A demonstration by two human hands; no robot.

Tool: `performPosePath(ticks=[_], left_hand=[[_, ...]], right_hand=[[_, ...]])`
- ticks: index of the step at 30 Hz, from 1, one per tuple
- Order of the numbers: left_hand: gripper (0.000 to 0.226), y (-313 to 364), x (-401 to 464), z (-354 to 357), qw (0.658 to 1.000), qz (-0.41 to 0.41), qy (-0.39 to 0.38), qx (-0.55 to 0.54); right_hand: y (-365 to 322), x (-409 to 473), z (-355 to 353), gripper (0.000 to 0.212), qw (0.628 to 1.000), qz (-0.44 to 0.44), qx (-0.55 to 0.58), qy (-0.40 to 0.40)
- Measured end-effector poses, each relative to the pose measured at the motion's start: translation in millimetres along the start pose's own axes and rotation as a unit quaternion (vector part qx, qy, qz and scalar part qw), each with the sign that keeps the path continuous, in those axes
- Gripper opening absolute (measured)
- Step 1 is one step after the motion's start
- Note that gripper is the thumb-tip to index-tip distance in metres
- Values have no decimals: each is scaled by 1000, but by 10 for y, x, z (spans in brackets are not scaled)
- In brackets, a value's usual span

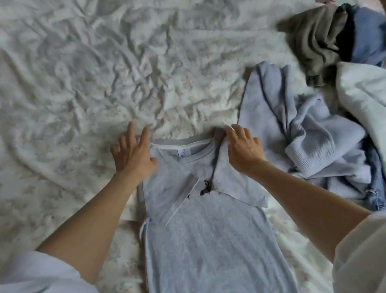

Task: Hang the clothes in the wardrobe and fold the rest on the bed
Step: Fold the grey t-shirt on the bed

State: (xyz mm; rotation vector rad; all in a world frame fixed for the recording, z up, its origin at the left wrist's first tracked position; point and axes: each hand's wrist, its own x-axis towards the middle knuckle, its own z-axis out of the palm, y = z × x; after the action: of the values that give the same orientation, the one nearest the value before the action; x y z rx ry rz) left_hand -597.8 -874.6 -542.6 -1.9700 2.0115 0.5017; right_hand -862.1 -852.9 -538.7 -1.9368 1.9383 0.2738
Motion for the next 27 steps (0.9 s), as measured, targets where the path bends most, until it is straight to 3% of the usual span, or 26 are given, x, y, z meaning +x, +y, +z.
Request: performPosePath(ticks=[3, 6, 8, 10, 12, 15, 20, 23, 27], left_hand=[[101, -54, 276, -56, 996, 3, -74, 41], [96, -70, 395, -131, 994, 16, -105, 40], [74, -78, 412, -184, 991, 17, -130, -16], [42, -86, 378, -233, 986, 27, -142, -87], [25, -97, 291, -273, 982, 32, -119, -143], [26, -114, 41, -297, 983, 43, -38, -177], [22, -180, -676, -274, 963, 114, 135, -205], [27, -185, -1159, -207, 953, 172, 171, -184], [30, -187, -1765, -7, 955, 185, 171, -157]], right_hand=[[65, 236, -39, 76, 998, 2, -14, -65], [71, 369, -118, 78, 995, -1, -14, -96], [51, 408, -163, 59, 995, 4, 6, -104], [23, 402, -202, 26, 992, 8, 50, -113], [2, 347, -248, 9, 988, 7, 108, -112], [-4, 177, -329, 19, 984, -2, 160, -73], [80, -386, -343, 11, 973, -12, 230, 13], [115, -790, -292, 11, 971, -28, 229, 61], [131, -1363, -222, 10, 964, -70, 229, 115]])
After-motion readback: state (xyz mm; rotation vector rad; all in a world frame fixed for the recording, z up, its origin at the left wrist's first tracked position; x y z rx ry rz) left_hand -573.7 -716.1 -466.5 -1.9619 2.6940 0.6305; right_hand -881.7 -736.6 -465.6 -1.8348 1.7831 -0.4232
